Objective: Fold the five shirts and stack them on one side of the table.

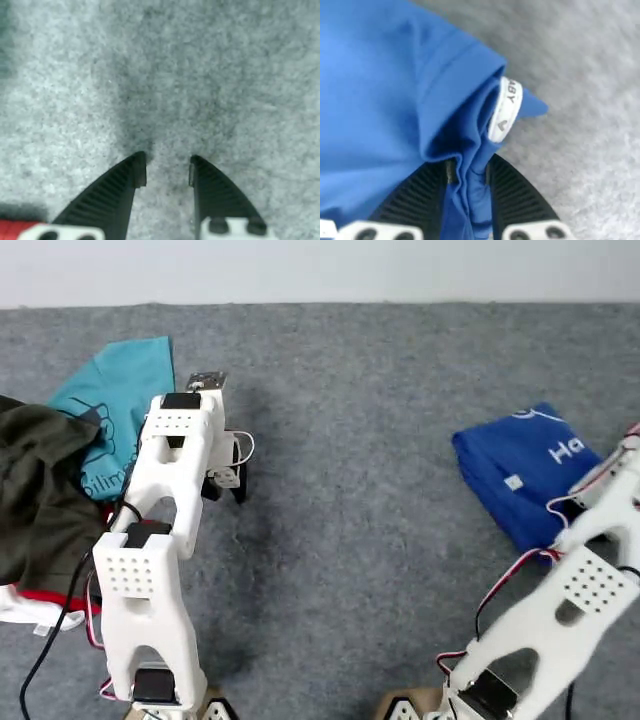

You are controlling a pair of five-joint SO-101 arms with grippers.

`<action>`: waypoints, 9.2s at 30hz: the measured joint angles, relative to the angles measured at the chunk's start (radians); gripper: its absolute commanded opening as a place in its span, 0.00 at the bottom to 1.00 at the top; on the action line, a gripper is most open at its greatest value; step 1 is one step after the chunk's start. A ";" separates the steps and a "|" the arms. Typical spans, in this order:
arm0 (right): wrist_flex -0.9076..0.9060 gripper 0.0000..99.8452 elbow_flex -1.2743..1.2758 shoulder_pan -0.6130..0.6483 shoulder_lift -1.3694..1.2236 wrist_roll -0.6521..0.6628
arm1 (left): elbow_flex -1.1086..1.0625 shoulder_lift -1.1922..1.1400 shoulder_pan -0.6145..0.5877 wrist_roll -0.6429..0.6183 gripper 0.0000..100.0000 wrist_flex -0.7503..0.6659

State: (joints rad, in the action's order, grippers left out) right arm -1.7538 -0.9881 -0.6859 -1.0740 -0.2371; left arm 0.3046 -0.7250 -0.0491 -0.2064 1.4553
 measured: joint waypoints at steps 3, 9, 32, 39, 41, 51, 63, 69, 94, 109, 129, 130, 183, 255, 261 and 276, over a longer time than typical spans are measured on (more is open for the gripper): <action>0.000 0.01 0.034 -0.032 0.002 -0.028 | 0.000 0.000 0.000 0.000 0.13 0.000; 0.000 0.01 0.071 -0.095 0.049 -0.046 | 0.000 0.000 0.000 0.000 0.13 0.000; 0.000 0.23 0.379 -0.124 0.552 0.011 | 0.000 0.000 0.000 0.000 0.13 0.000; 0.025 0.23 0.405 0.043 0.769 0.051 | 0.000 0.000 0.000 0.000 0.13 0.000; 0.063 0.23 0.450 0.104 0.749 0.060 | 0.000 0.000 0.000 0.000 0.13 0.000; 0.213 0.23 0.491 0.087 0.589 0.061 | 0.000 0.000 0.000 0.000 0.13 0.000; 0.176 0.12 0.494 -0.063 0.591 0.129 | 0.000 0.000 0.000 0.000 0.13 0.000; 0.204 0.17 0.494 -0.109 0.585 0.133 | 0.000 0.000 0.000 0.000 0.13 0.000; 0.336 0.01 0.494 -0.157 0.430 0.137 | 0.000 0.000 0.000 0.000 0.13 0.000; 0.161 0.01 0.494 -0.175 0.502 0.190 | 0.000 0.000 0.000 0.000 0.13 0.000; 0.209 0.16 0.494 -0.288 0.404 0.284 | 0.000 0.000 0.000 0.000 0.13 0.000; 0.209 0.16 0.494 -0.290 0.399 0.285 | 0.000 0.000 0.000 0.000 0.13 0.000; 0.089 0.17 1.007 0.170 0.885 0.397 | -0.003 0.002 0.000 0.000 0.13 0.000; 0.115 0.17 1.208 0.172 1.284 0.588 | -0.523 0.574 -0.985 0.339 0.05 -0.198; 0.115 0.17 1.208 0.172 1.284 0.588 | -0.529 0.574 -0.862 0.339 0.01 -0.203; 0.115 0.17 1.241 0.172 1.284 0.588 | -0.120 0.577 -0.511 0.339 0.01 0.147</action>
State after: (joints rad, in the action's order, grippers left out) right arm -1.6387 0.2532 -0.5140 0.2102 0.3506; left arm 0.1849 -0.1481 -0.5600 0.1327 1.6026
